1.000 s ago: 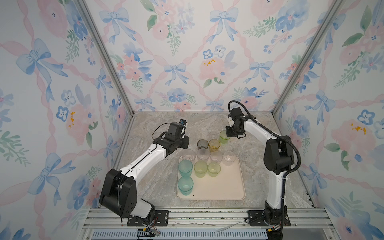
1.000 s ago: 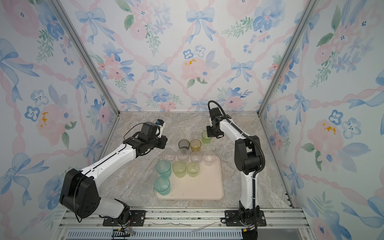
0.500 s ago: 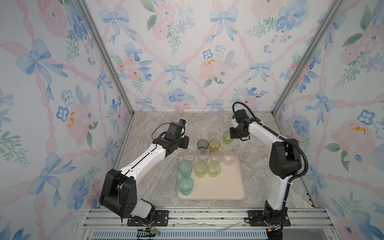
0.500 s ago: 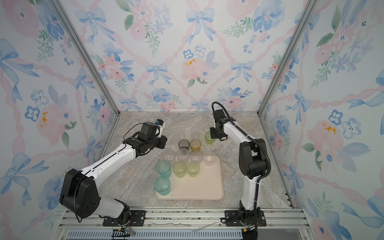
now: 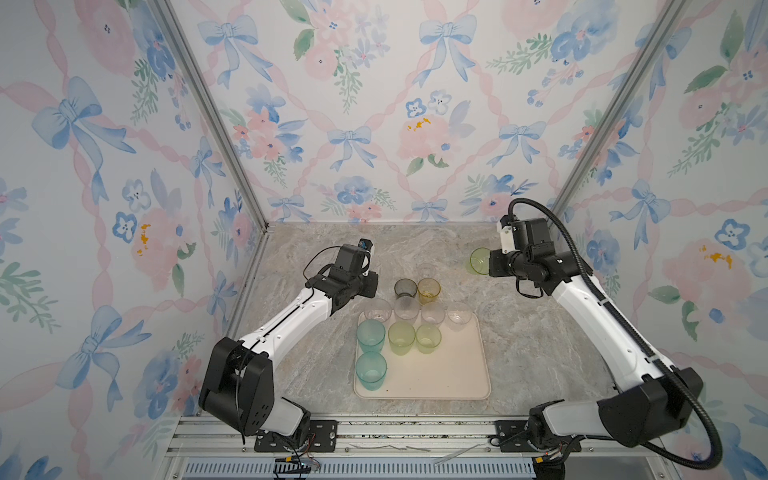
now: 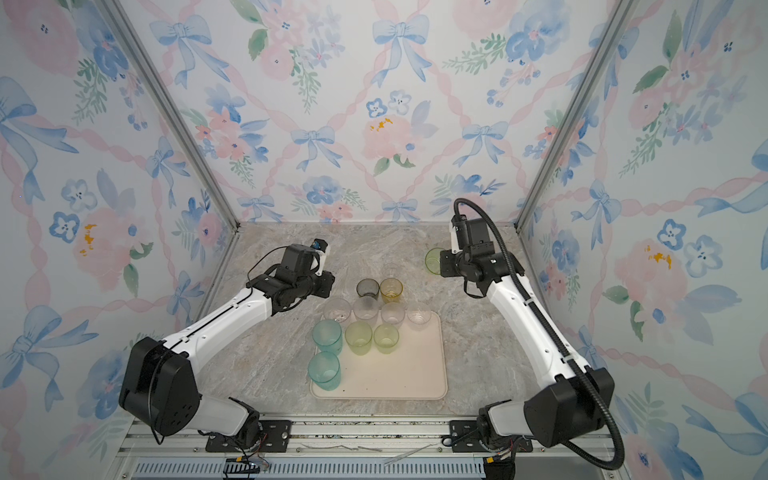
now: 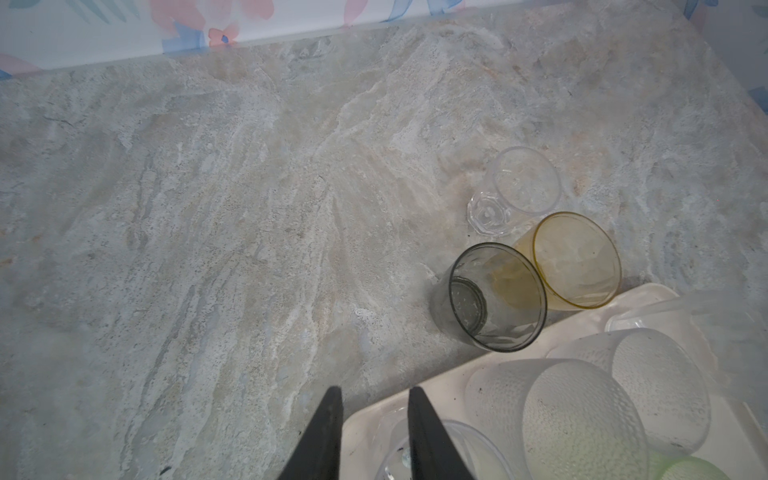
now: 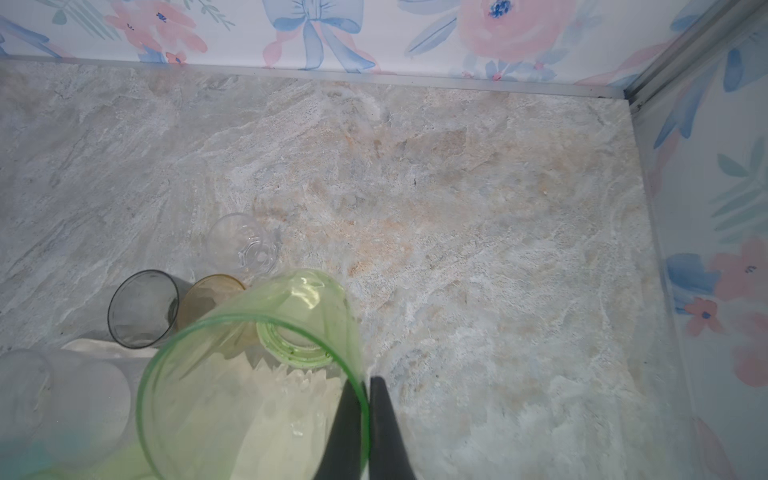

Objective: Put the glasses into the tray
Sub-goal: 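Lift the green glass with the right gripper and carry it over the tray, then lower the green glass onto the tray and open the right gripper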

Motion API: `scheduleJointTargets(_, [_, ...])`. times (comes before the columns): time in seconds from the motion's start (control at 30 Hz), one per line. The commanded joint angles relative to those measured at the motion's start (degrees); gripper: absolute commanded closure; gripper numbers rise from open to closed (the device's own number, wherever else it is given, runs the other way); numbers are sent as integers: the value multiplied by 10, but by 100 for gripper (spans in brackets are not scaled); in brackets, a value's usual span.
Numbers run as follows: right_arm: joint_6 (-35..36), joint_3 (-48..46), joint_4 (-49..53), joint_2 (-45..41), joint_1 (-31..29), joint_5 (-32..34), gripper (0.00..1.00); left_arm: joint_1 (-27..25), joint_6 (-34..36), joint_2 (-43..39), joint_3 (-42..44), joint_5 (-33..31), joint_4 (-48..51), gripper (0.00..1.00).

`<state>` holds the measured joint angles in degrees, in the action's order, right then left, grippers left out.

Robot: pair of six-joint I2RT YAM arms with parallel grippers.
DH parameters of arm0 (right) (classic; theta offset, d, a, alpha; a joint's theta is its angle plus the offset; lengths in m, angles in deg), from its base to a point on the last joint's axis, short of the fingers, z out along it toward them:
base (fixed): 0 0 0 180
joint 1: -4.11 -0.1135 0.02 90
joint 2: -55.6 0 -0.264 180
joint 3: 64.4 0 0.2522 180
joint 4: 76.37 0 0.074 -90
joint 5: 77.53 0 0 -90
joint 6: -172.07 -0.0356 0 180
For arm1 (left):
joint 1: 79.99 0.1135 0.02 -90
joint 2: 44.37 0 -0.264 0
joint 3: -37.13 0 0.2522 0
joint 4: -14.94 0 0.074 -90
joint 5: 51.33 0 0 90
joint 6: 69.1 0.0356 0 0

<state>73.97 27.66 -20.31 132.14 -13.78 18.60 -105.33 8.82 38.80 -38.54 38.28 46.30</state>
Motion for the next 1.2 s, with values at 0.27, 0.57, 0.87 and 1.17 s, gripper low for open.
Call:
scheduleJointTargets(0.27, [-55, -106, 167, -147, -162, 68, 100, 7, 1, -11, 5, 10, -20, 70])
scheduleJointTargets(0.57, [-124, -191, 153, -130, -217, 37, 100, 7, -2, -3, -4, 20, -23, 70])
scheduleJointTargets(0.87, [-132, -216, 101, -55, -222, 17, 100, 7, -2, -2, -2, 22, -23, 69])
scheduleJointTargets(1.17, [-120, -231, 54, -5, -200, 1, 100, 8, 0, 4, -5, 24, -23, 68])
